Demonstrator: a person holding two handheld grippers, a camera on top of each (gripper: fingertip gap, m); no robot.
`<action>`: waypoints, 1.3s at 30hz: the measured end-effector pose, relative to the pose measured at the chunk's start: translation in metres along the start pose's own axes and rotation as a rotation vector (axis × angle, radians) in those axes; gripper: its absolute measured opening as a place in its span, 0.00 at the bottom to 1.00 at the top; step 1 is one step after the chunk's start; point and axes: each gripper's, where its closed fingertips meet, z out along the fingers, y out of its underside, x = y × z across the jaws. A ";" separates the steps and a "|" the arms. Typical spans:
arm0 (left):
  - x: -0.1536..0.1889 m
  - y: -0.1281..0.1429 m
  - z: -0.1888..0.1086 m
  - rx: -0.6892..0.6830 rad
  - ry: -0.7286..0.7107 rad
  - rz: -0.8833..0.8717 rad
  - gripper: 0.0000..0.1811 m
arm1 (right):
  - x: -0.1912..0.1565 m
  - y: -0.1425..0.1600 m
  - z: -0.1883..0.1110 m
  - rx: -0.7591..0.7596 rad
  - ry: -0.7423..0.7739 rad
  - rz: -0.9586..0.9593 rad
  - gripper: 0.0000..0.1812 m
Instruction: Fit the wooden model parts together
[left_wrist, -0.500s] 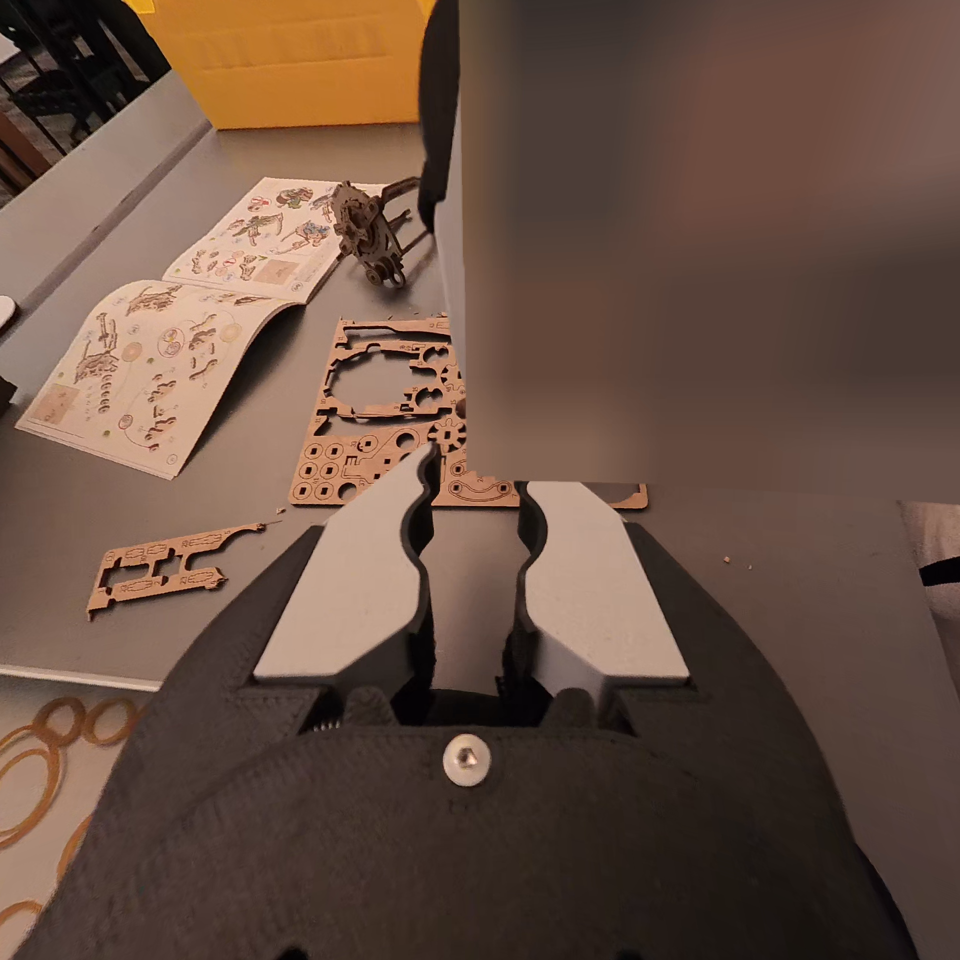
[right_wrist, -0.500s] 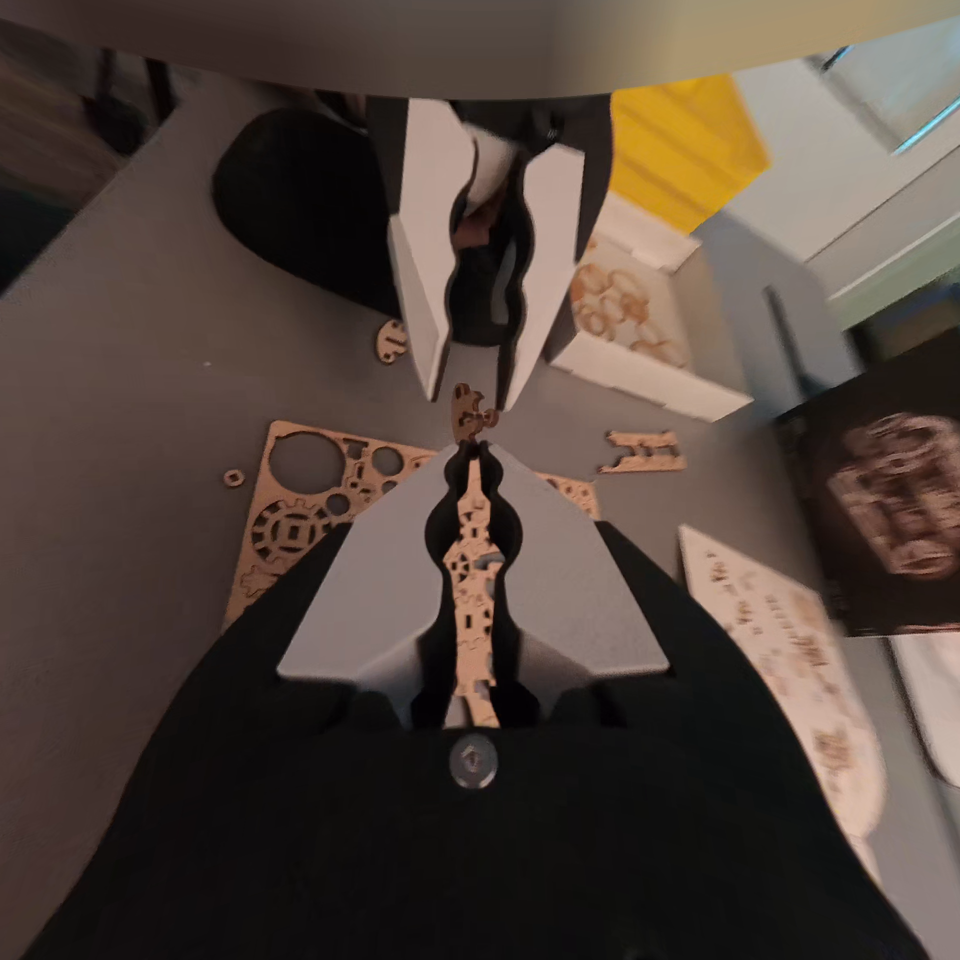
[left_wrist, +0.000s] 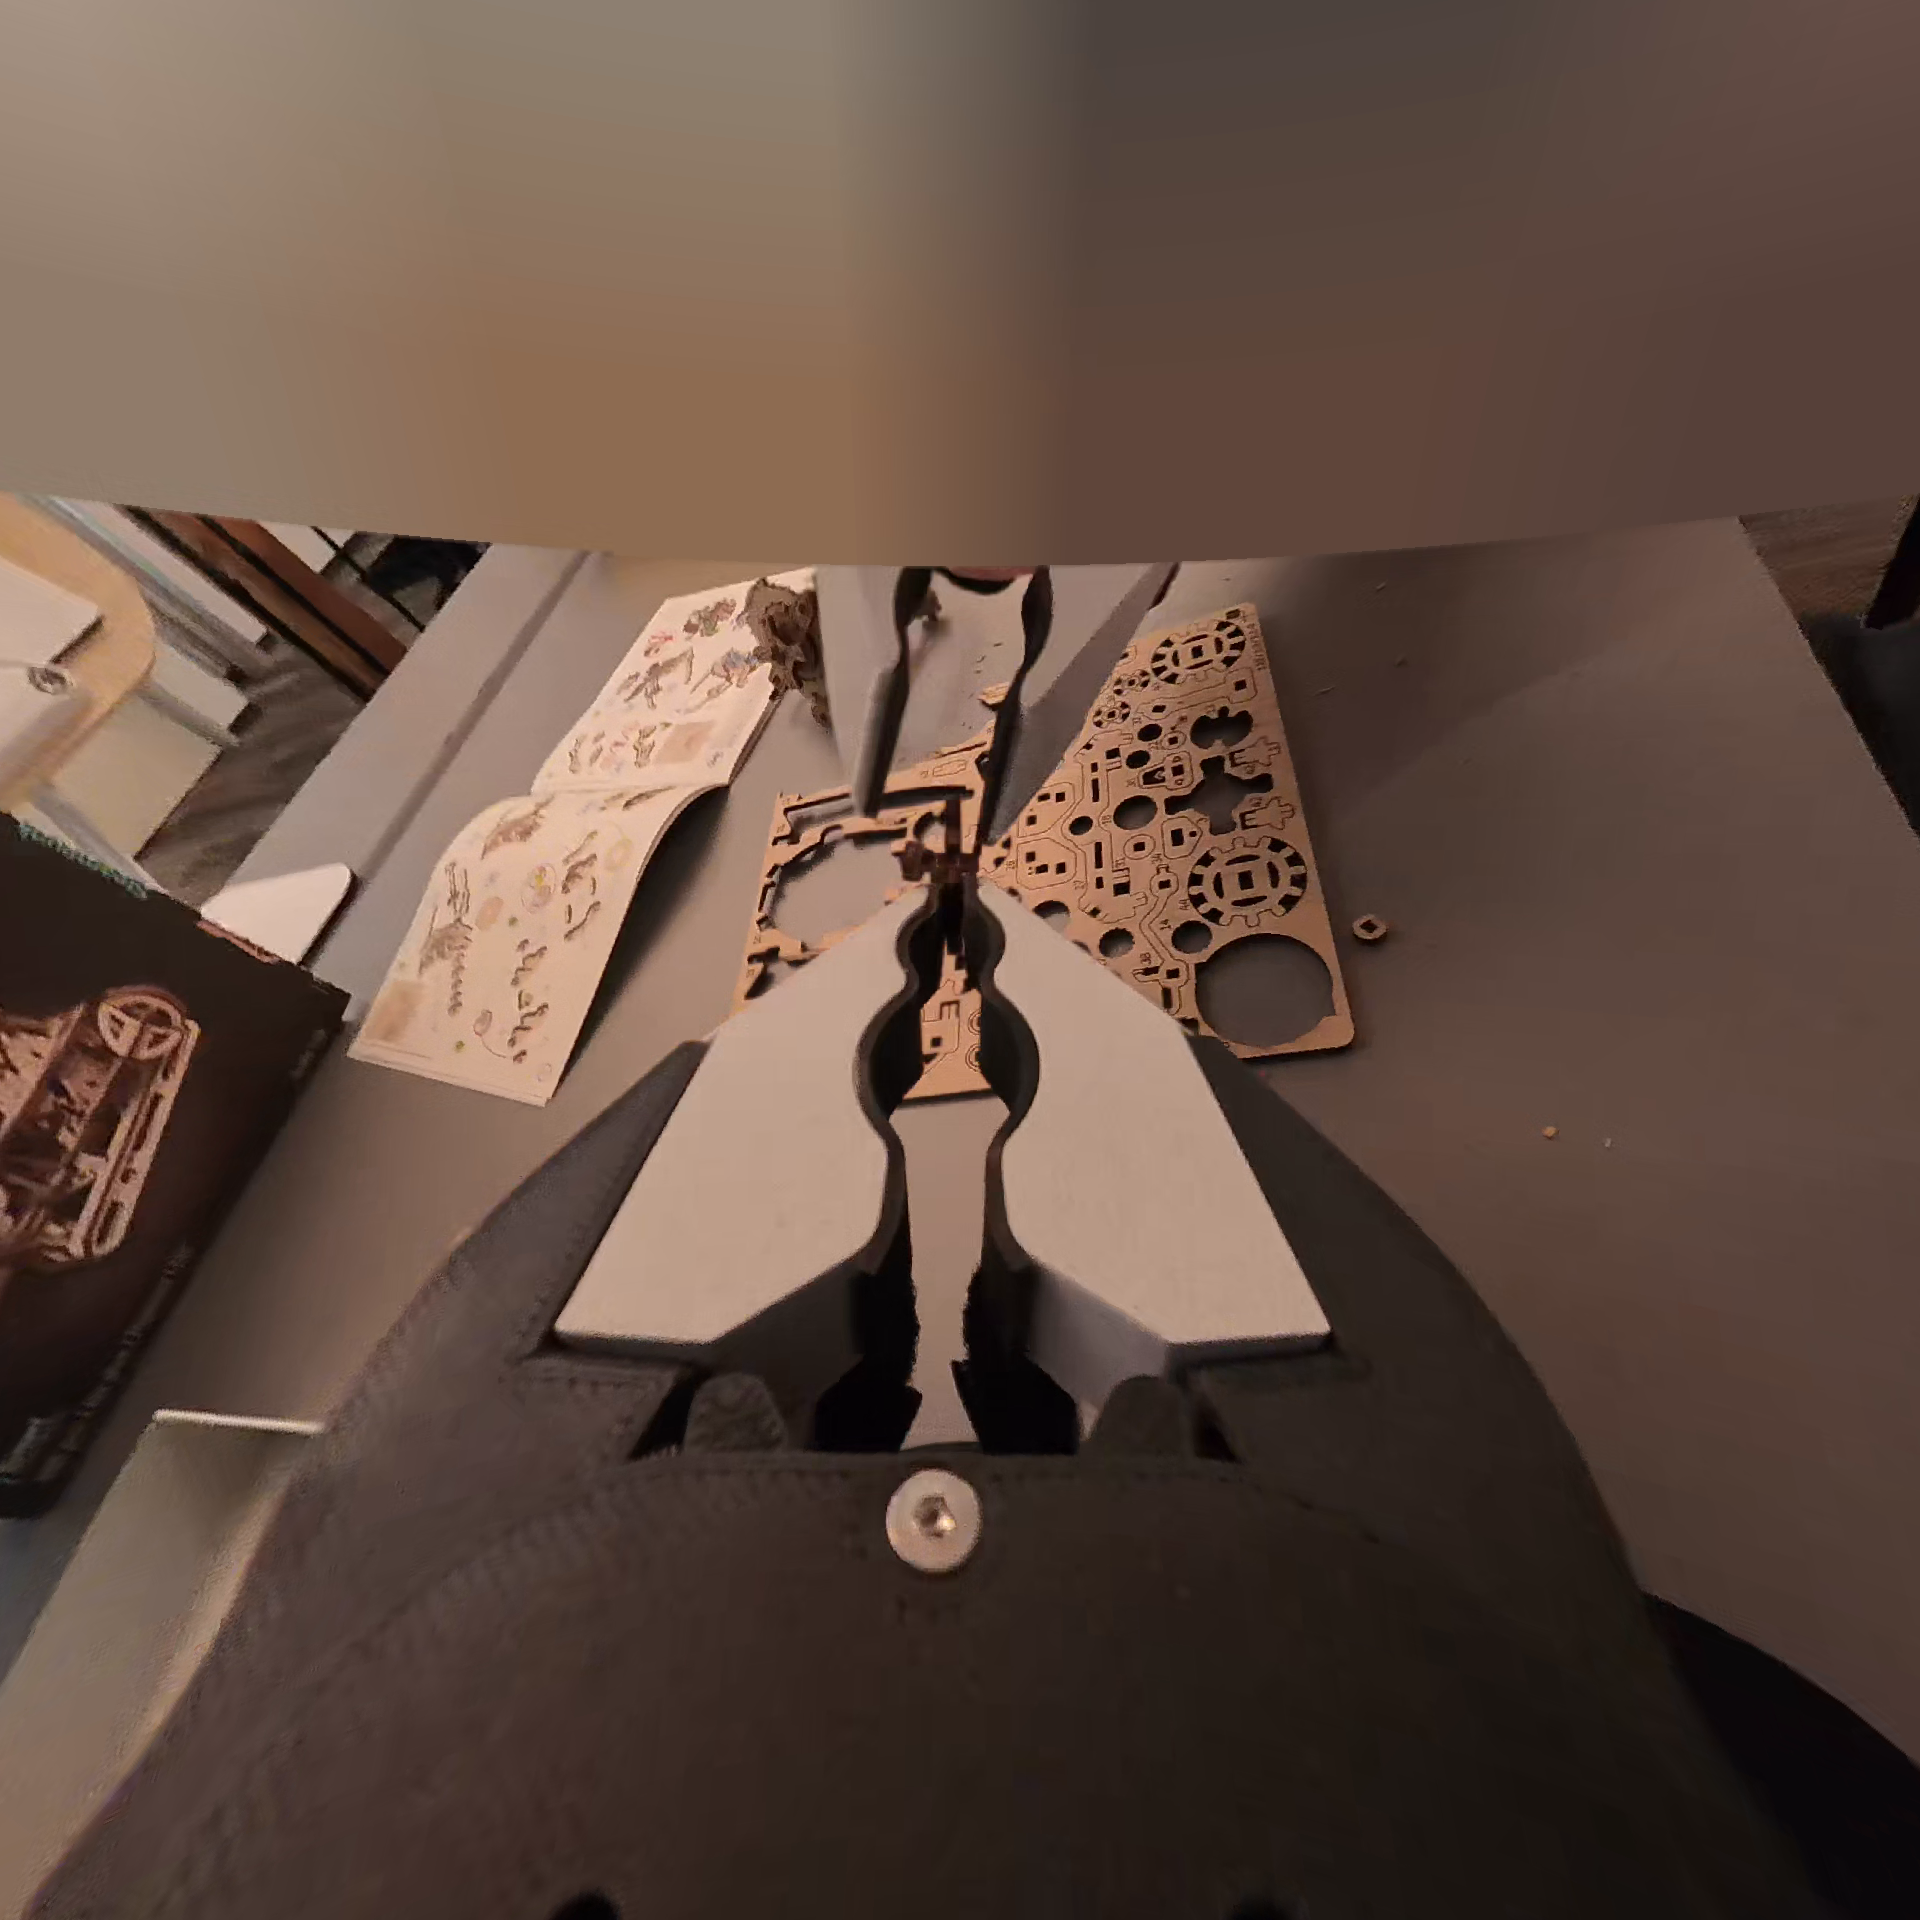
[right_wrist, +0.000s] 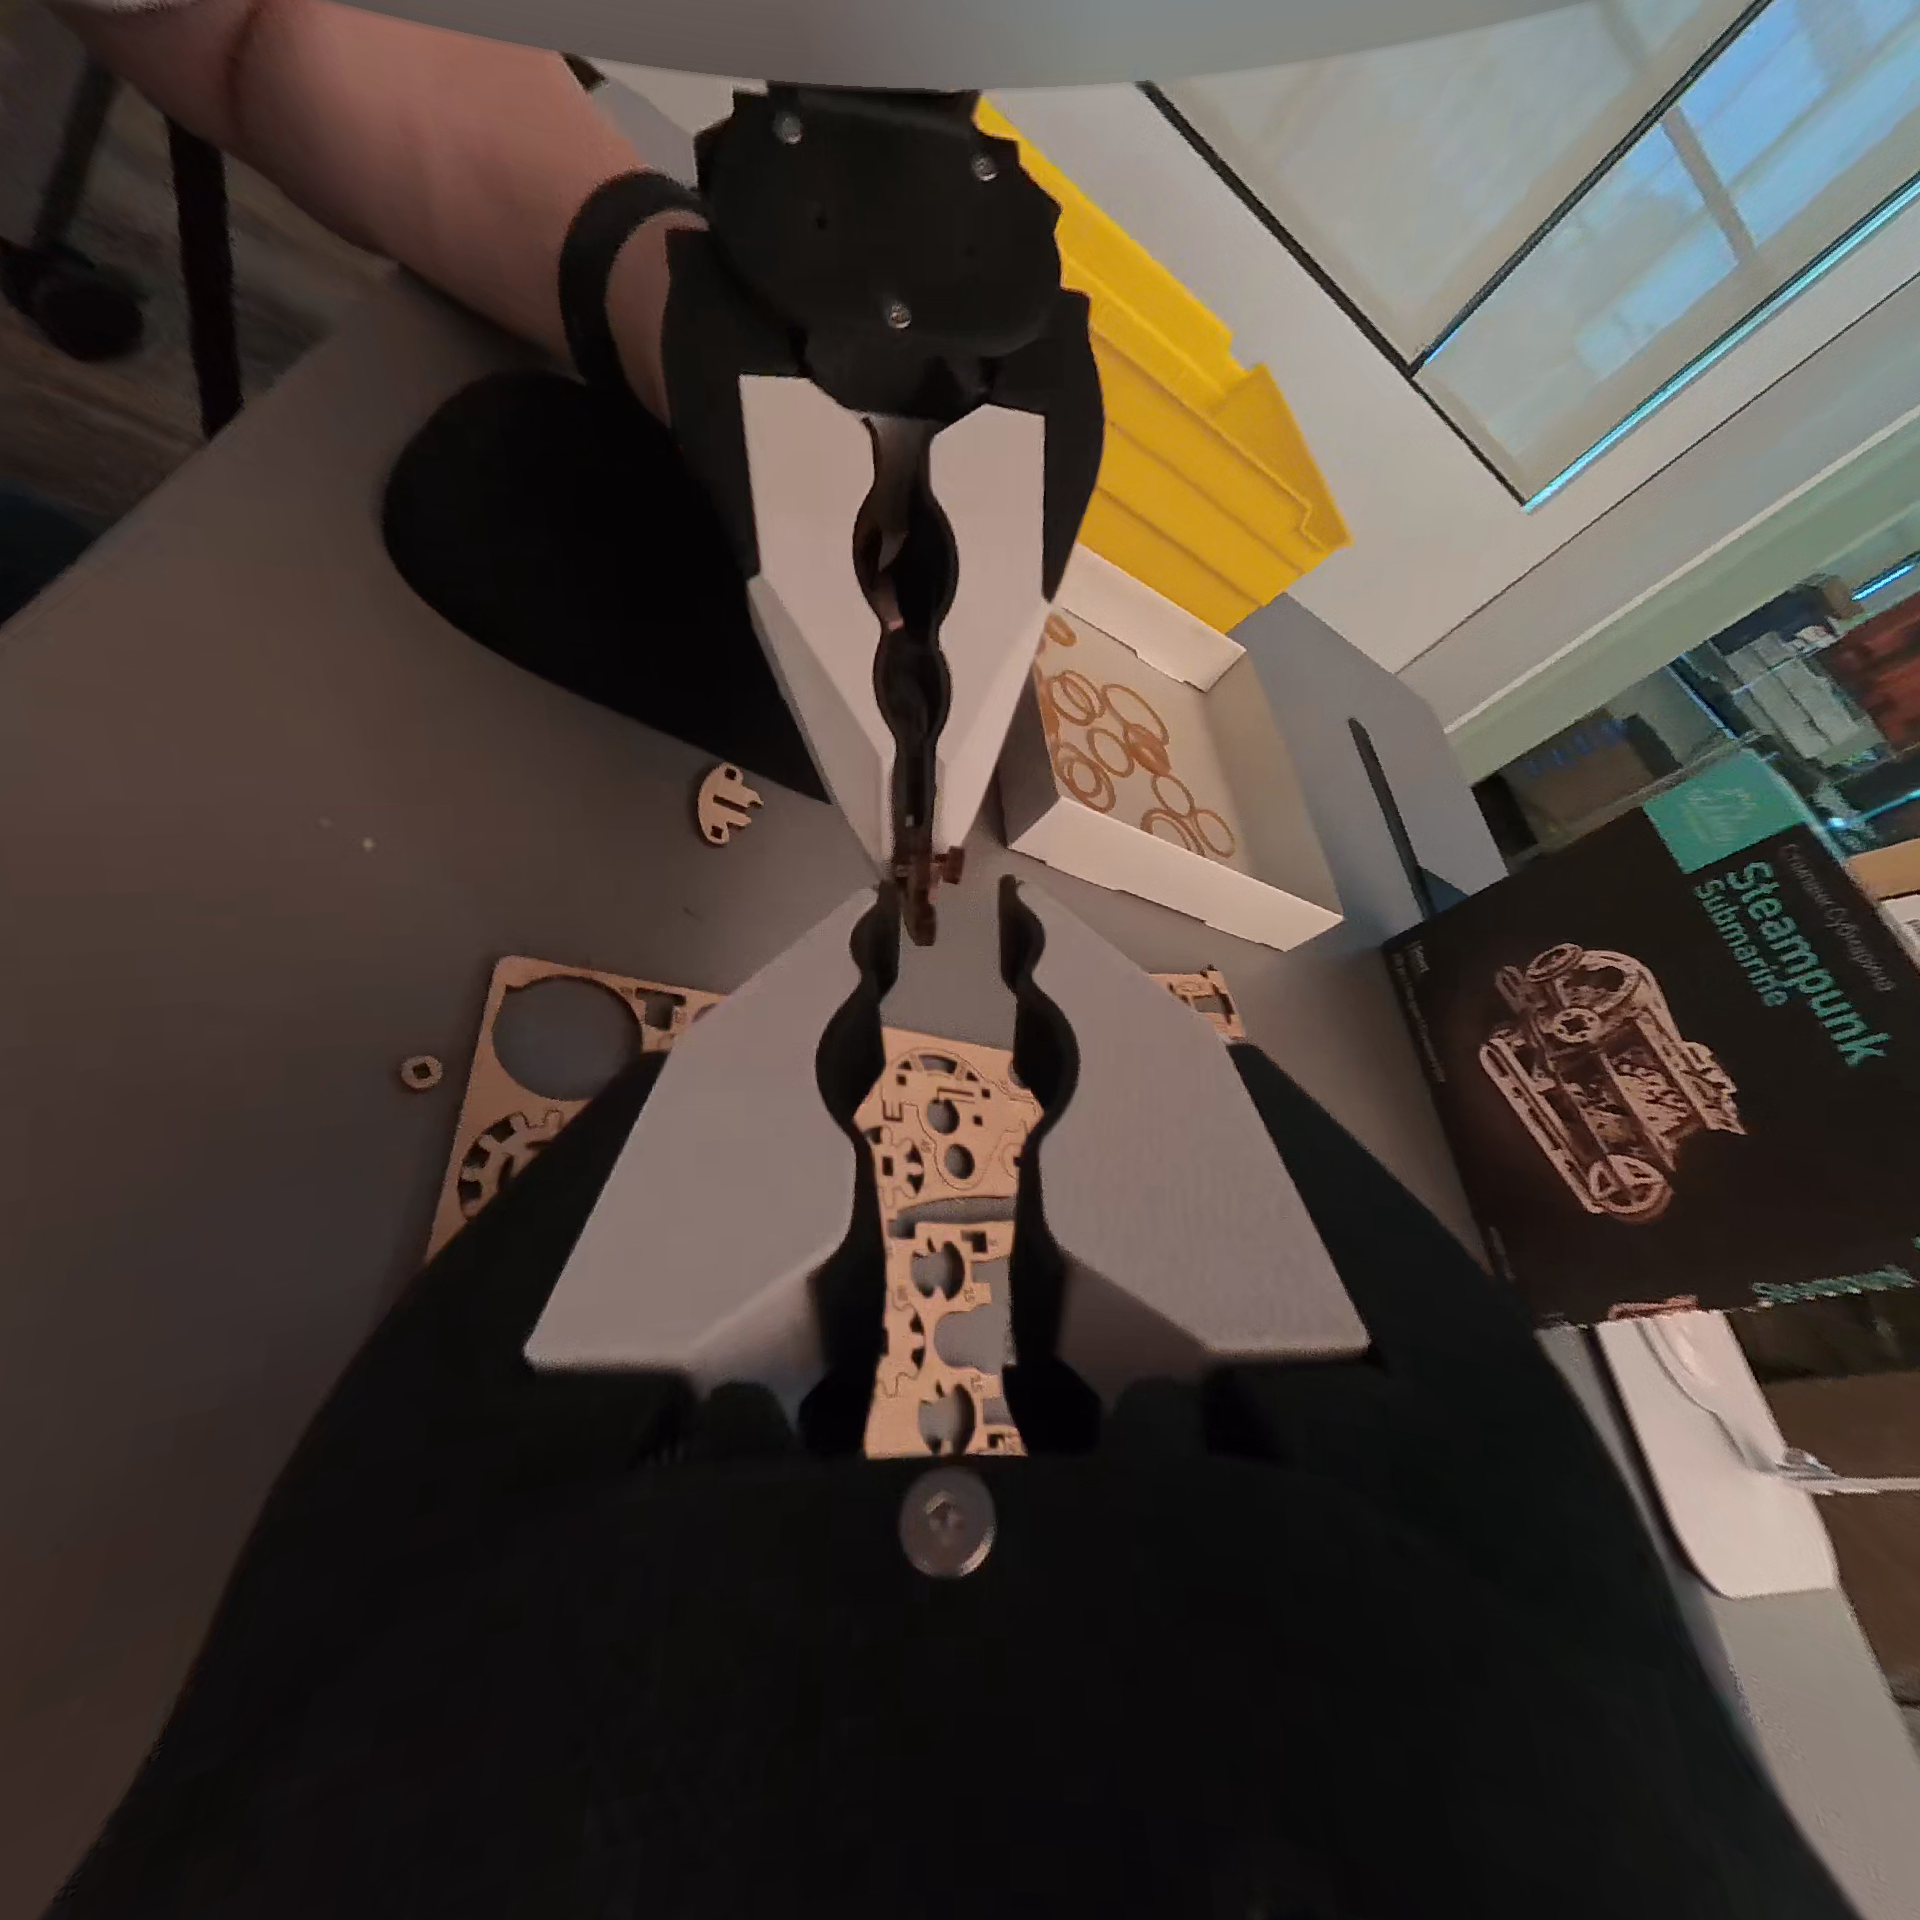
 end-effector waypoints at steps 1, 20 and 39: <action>0.001 -0.001 0.000 0.008 0.002 0.015 0.00 | -0.001 -0.002 0.000 0.014 -0.008 0.011 0.09; -0.002 -0.013 -0.005 0.081 -0.045 0.078 0.09 | -0.010 -0.010 -0.001 0.144 -0.126 0.178 0.01; 0.002 -0.022 -0.007 0.118 -0.061 0.107 0.06 | -0.011 -0.017 -0.005 0.257 -0.226 0.354 0.01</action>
